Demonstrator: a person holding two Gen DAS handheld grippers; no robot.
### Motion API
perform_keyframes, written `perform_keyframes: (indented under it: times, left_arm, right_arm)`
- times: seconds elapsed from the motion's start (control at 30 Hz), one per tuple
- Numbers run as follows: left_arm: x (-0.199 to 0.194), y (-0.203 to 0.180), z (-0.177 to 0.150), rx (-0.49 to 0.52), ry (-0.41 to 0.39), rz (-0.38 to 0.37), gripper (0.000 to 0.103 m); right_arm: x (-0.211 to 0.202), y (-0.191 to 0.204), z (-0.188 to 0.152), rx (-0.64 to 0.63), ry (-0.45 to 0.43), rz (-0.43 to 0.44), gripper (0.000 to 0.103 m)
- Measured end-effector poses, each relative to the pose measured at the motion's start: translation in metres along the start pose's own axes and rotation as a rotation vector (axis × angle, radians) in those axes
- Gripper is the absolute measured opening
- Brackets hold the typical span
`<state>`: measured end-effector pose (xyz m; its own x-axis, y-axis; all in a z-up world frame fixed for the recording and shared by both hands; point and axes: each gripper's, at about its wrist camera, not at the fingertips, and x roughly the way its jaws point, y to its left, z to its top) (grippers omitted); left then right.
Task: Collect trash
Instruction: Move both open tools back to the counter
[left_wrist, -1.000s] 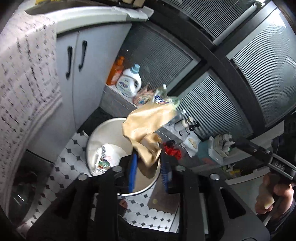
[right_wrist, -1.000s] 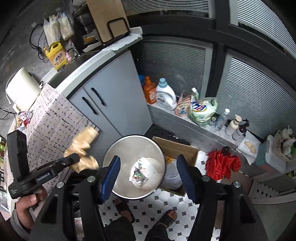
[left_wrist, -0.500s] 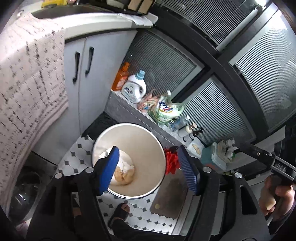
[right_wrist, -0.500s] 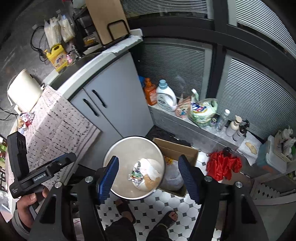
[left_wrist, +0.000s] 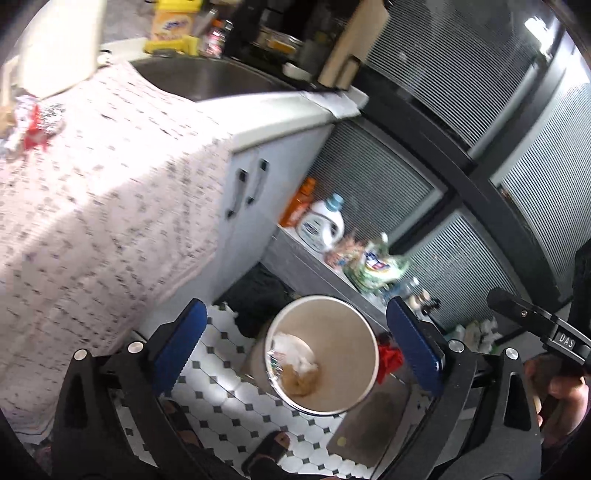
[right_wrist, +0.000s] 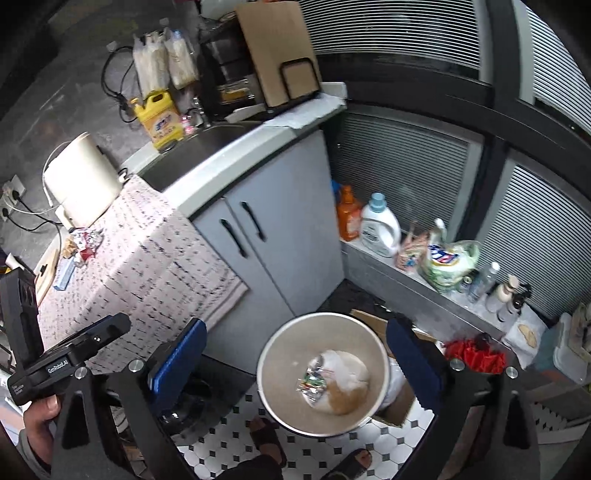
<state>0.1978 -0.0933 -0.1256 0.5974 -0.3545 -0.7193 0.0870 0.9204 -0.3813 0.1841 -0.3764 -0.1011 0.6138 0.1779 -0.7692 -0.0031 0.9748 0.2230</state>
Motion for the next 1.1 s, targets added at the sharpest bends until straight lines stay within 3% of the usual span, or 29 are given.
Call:
perform_keyframes:
  times: [0.7,1.1]
  left_arm:
    - [-0.092,0.139,0.034,-0.151,-0.154,0.193,0.097]
    - [-0.125,0.234,0.061,-0.216,-0.199,0.313,0.097]
  right_arm:
    - [0.042,0.163,0.044,-0.182,-0.024,0.16,0.095]
    - [0.081,0.26,0.058,-0.258,0.002,0.236,0.095]
